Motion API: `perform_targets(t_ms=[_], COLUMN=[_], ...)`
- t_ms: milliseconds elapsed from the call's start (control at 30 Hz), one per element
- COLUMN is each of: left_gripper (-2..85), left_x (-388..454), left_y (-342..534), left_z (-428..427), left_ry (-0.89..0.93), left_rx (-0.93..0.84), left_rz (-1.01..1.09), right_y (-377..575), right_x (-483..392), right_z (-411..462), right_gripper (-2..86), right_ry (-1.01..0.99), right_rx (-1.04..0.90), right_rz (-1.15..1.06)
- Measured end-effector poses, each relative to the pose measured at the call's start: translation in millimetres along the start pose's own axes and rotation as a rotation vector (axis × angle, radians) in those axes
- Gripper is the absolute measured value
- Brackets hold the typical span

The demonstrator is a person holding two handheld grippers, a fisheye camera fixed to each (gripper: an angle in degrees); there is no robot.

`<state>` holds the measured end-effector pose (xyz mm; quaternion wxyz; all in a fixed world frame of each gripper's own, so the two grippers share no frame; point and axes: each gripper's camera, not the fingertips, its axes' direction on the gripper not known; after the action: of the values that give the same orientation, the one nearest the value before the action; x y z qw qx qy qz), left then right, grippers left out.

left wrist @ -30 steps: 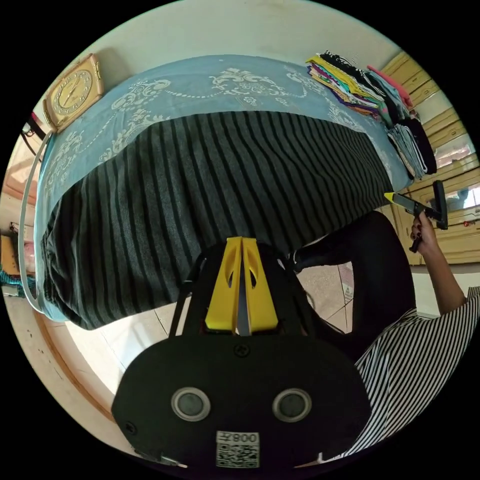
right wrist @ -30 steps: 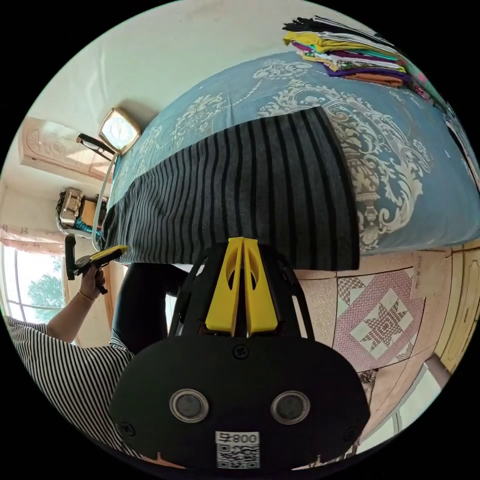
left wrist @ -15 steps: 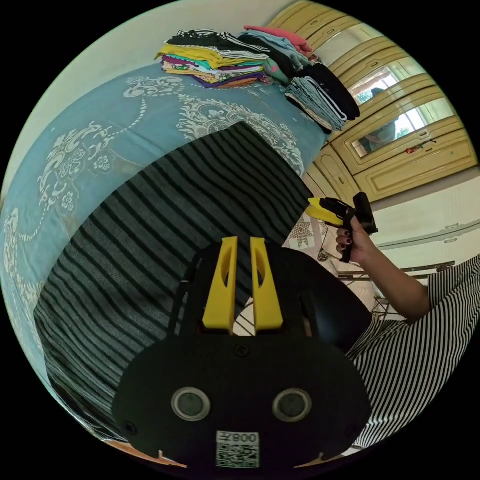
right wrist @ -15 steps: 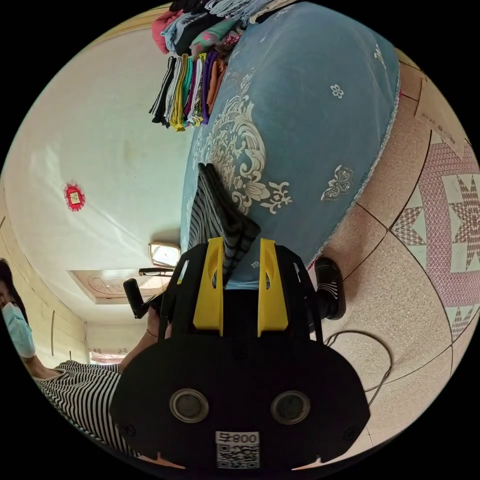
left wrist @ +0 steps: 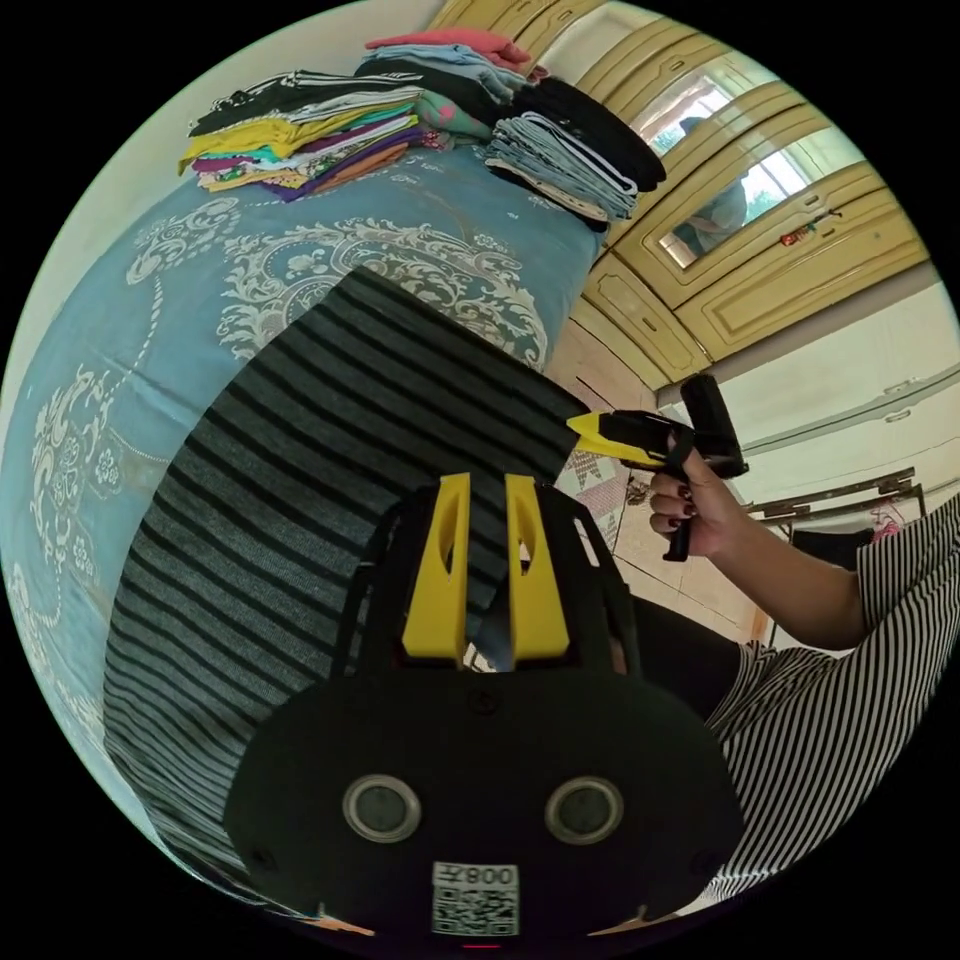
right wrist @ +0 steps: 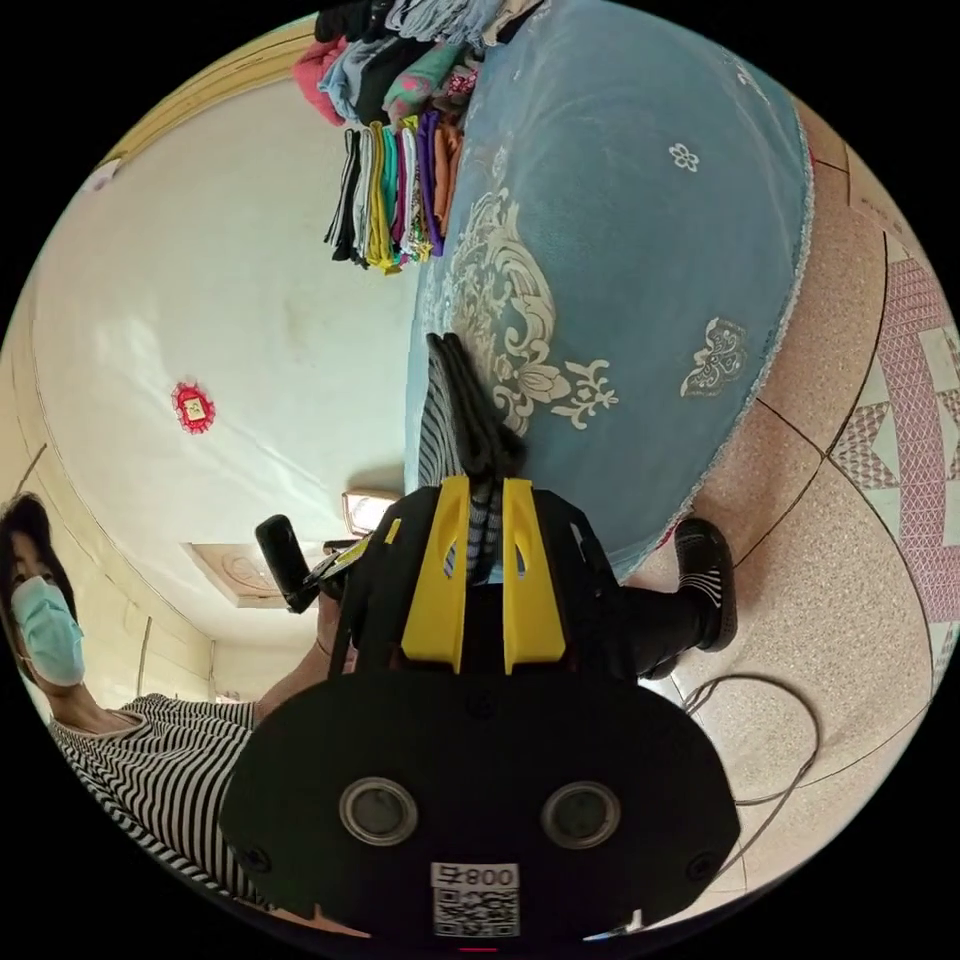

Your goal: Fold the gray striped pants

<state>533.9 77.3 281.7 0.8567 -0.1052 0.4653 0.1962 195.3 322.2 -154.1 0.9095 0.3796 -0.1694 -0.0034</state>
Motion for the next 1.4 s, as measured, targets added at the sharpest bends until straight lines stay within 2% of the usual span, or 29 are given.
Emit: perform_targets(t_ms=[133, 233, 433, 700, 800, 833, 1100, 1200, 1400], left_gripper=[8.4, 12.2, 16.8, 16.9, 11.2, 8.0, 7.1, 7.1, 7.0], left_x=[-21.5, -34.7, -48.8, -33.5, -32.4, -33.3, -85.6, -114.7, -183.3], left_y=[-41.4, -66.7, -90.2, -97.2, -85.9, -78.2, 25.7, 99.1, 298.5], left_z=[-17.6, -14.3, 0.9, 36.1, 37.0, 33.1, -44.2, -86.6, -145.9], left_ry=[0.101, 0.167, 0.188, -0.035, -0.177, -0.198, -0.058, -0.023, 0.039], left_rx=[0.084, 0.064, 0.002, -0.23, -0.255, -0.246, -0.035, 0.062, 0.254], left_rz=[-0.056, -0.105, -0.178, -0.101, -0.097, -0.087, -0.209, -0.286, -0.514], right_y=[14.1, 23.3, 51.0, 91.2, 104.5, 109.1, 133.5, 148.3, 198.8], right_x=[-45.1, -79.4, -126.2, -158.4, -169.9, -173.8, -213.7, -240.1, -292.8], right_z=[5.0, 21.3, 69.6, 126.9, 147.3, 154.5, 197.2, 225.2, 310.3], right_gripper=[6.0, 6.0, 5.9, 5.9, 5.9, 5.9, 6.0, 6.0, 6.2], right_ry=[0.032, 0.075, 0.149, 0.203, 0.215, 0.218, 0.125, 0.066, -0.019], right_rx=[-0.01, -0.046, -0.145, -0.231, -0.255, -0.262, -0.29, -0.338, -0.512], right_rz=[-0.175, -0.309, -0.51, -0.639, -0.671, -0.679, -0.748, -0.809, -0.949])
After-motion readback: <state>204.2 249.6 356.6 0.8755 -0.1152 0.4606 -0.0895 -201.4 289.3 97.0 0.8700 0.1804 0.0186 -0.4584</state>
